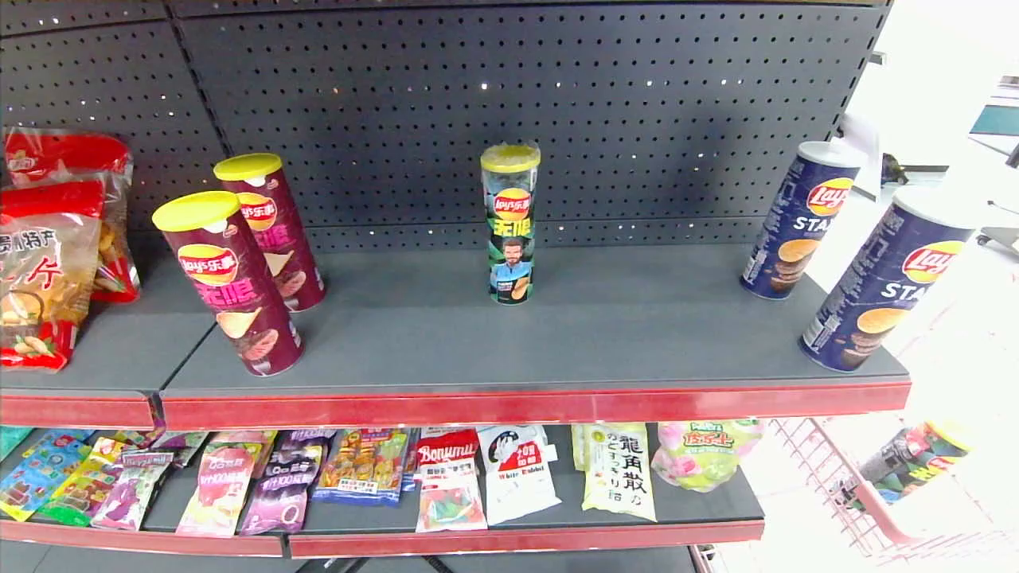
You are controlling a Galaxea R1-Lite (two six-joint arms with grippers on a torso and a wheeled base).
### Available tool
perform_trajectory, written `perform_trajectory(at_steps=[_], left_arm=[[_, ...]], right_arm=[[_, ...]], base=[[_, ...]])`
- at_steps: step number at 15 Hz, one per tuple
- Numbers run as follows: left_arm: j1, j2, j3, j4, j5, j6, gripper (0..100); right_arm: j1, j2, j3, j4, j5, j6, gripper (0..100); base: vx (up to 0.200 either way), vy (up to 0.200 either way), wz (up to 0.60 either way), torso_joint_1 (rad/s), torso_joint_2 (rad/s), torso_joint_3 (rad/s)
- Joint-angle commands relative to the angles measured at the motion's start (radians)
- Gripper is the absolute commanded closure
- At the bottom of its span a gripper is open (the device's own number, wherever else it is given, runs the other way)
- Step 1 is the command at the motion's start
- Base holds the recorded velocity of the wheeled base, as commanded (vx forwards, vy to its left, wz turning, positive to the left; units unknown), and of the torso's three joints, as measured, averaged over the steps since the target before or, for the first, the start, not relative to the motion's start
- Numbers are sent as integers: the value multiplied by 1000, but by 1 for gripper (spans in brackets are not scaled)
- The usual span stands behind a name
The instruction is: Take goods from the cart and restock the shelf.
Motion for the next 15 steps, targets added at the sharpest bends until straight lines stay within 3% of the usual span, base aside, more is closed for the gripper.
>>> perform_trajectory(at_steps=[1, 2, 15], left_arm=[[0, 1, -2, 0, 0, -1, 0], [0, 1, 0, 0, 0, -1, 0], [0, 1, 0, 0, 0, -1, 0]], right_arm=[[0, 0, 0, 0, 0, 0, 0], [0, 0, 0, 0, 0, 0, 0], [0, 0, 0, 0, 0, 2, 0]], base=[[0, 0, 0, 0, 0, 0], [0, 0, 0, 0, 0, 0], [0, -200, 0, 5, 2, 2]])
